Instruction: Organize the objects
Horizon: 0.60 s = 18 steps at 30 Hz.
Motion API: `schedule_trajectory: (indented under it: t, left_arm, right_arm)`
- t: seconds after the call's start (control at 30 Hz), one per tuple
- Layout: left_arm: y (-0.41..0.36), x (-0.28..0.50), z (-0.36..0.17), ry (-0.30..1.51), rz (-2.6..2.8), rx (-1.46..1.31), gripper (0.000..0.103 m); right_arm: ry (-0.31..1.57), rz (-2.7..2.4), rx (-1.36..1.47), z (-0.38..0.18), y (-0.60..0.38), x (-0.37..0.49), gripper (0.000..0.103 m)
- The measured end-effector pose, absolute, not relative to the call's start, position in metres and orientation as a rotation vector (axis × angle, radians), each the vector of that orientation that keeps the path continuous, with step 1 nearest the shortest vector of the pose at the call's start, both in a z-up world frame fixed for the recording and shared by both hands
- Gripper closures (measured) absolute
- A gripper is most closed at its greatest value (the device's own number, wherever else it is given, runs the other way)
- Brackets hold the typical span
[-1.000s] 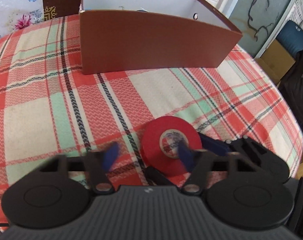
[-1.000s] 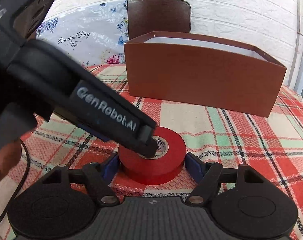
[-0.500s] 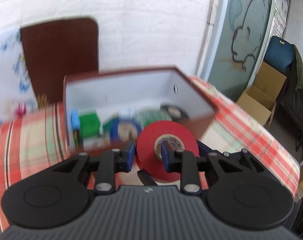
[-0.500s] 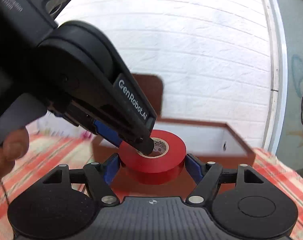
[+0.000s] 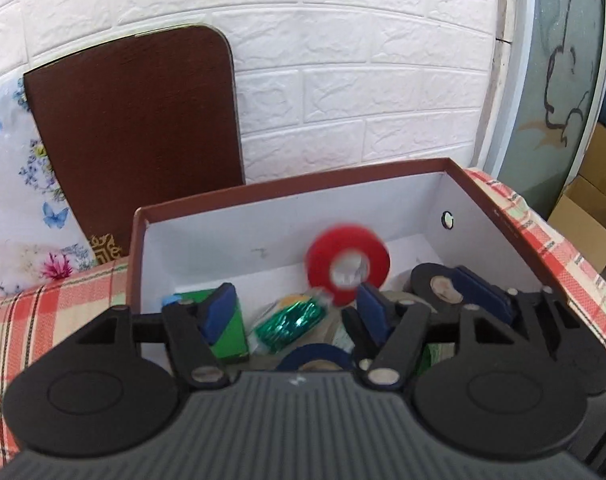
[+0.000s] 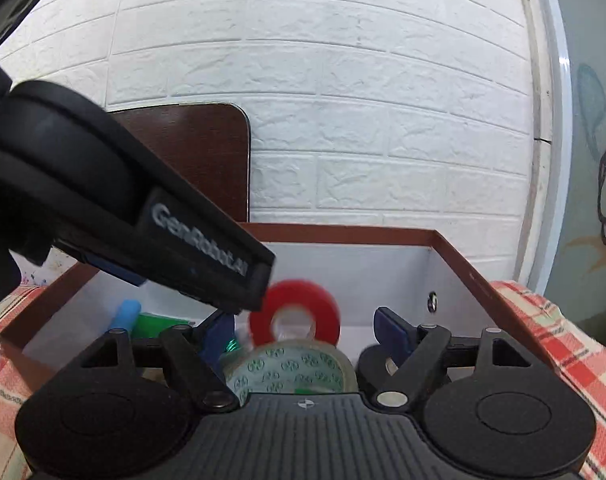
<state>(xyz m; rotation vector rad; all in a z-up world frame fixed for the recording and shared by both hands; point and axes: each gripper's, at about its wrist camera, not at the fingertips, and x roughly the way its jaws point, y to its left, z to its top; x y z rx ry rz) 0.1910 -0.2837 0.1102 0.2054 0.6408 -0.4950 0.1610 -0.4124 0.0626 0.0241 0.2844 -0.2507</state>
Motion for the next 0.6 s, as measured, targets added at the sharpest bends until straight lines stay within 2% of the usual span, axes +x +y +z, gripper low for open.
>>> schedule_trajectory:
  t: [0.03,0.17,0.3,0.43,0.5,0.6]
  left_arm:
    - [-0.282,0.187,0.111,0.634,-0.490,0.201,0.026]
    - [-0.276,0.166,0.120,0.607,-0.476,0.211,0.024]
    - [-0.263,0.141,0.125,0.587,-0.452,0.222,0.023]
    - [-0.241,0.115,0.128,0.595,-0.438,0.204,0.019]
    - [-0.230,0.103,0.126,0.597,-0.419,0.208,0.015]
    - [-0.213,0.084,0.123,0.608,-0.392,0.220,0.014]
  right_arm:
    - [0.268,-0.251,0.038,0.062,-0.412,0.154,0.027]
    - [0.169,-0.304,0.022,0.065,-0.395,0.114,0.019]
    - [0.125,-0.320,0.014,0.066,-0.376,0.074,0.018]
    - [0.171,-0.288,0.050,0.060,-0.369,0.025,0.017]
    - [0.210,-0.265,0.072,0.051,-0.366,0.017,0.017]
    - [0.262,-0.243,0.075,0.047,-0.358,0.008,0.017]
